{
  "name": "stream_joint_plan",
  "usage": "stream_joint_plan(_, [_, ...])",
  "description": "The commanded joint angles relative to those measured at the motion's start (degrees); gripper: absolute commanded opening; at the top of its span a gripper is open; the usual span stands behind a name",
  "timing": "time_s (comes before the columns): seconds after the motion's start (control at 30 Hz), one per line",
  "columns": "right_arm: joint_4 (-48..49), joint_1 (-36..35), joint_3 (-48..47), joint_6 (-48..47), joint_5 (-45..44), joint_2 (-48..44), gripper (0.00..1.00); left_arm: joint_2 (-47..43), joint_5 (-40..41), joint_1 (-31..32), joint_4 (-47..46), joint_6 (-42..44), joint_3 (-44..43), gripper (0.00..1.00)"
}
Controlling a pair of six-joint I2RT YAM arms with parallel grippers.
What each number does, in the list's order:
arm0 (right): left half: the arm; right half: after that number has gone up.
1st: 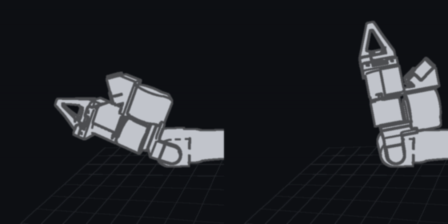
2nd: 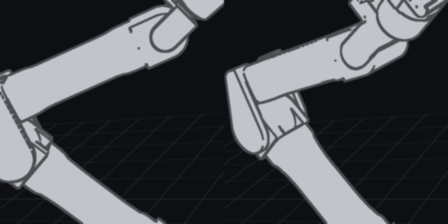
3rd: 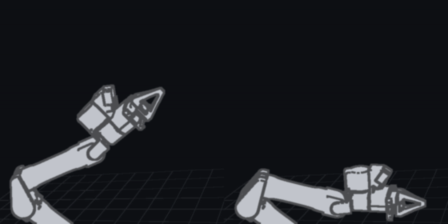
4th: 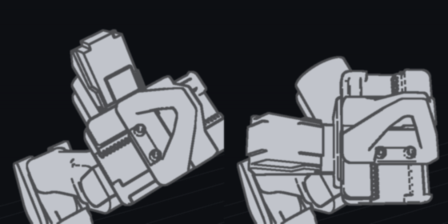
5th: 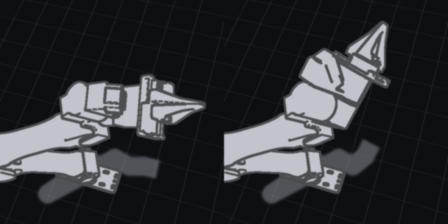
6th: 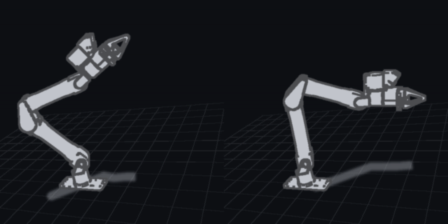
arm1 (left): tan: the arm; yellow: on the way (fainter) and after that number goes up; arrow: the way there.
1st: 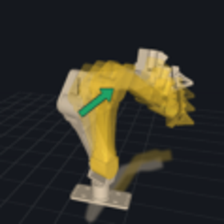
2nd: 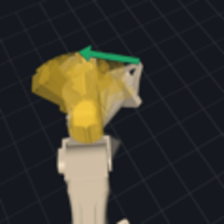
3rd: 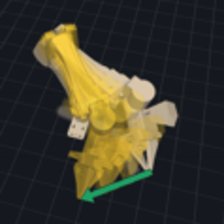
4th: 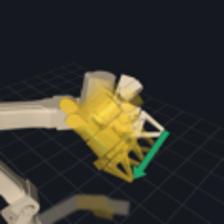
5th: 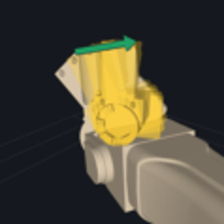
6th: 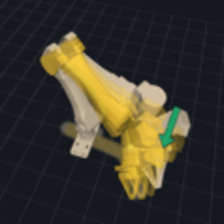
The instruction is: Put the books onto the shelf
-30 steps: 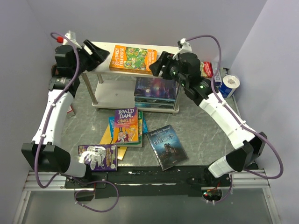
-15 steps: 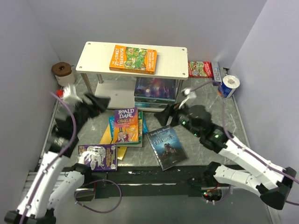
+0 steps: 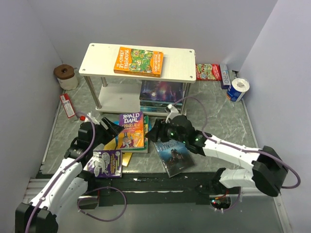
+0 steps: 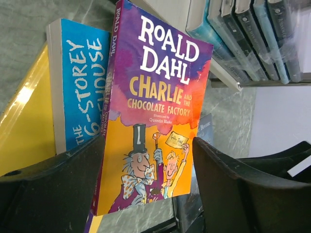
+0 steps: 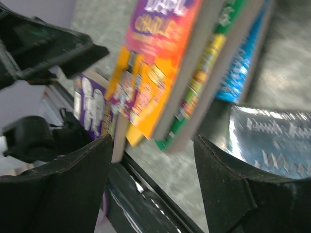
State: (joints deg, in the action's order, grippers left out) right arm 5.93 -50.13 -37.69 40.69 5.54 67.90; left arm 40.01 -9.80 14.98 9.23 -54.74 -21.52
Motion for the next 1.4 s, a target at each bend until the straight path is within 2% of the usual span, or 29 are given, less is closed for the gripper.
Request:
stream_joint_plan(0.0, [7.5,-0.4,-5.2,1.3,3.3,5.7,0.73,1.1,0.3,0.1,-2.2,0.4,-0.9,0.79])
stream_joint_plan(0.3, [3.1,-0.2,-13.7,0.4,8.4,22.3,0.56,4.5,-1.9,0.1,-3.3,-0.1,1.6,0.79])
stream_joint_plan(0.47, [0.9,0.1,-13.5,1.1,8.3,26.0,0.41,7.4,-2.7,0.1,-3.0,0.8,1.0,0.79])
stream_joint_plan(0.67, [-0.3,0.6,-11.7,1.9,8.6,27.8,0.34,10.4,-6.9,0.1,-6.7,0.2,2.4,0.76])
stream_joint_plan(0.73, [-0.2,0.7,-10.9,2.0,8.7,27.8,0.34,10.4,-9.4,0.1,-8.3,-0.2,3.1,0.72])
stream_joint_plan(0.83, [-0.1,1.0,-10.4,2.0,9.1,27.6,0.33,9.1,-12.3,0.1,-13.2,-1.3,4.3,0.58])
stream_joint_plan(0.87, [-0.1,1.1,-10.3,2.0,9.4,27.6,0.33,8.1,-14.7,0.1,-14.3,-1.8,4.9,0.49])
stream_joint_plan(1.03, [0.3,1.3,-9.9,1.4,11.0,27.0,0.32,3.4,-21.3,0.1,-20.2,-5.0,6.2,0.28])
stream_joint_plan(1.07, [0.8,1.4,-9.9,1.2,11.5,26.8,0.32,1.2,-22.9,0.1,-21.1,-5.4,6.8,0.17])
stream_joint_plan(1.13, [1.2,1.5,-9.7,0.9,12.4,26.8,0.32,-1.4,-23.2,0.1,-21.2,-6.5,7.2,0.03])
stream_joint_plan(1.3, [1.7,1.4,-9.7,-0.4,12.7,23.4,0.33,-13.4,-17.0,0.1,-12.3,-5.2,4.2,0.01])
stream_joint_plan(1.37, [0.8,0.6,-9.8,-0.7,10.6,19.5,0.36,-15.7,-15.0,0.1,-4.1,-3.6,-0.4,0.01])
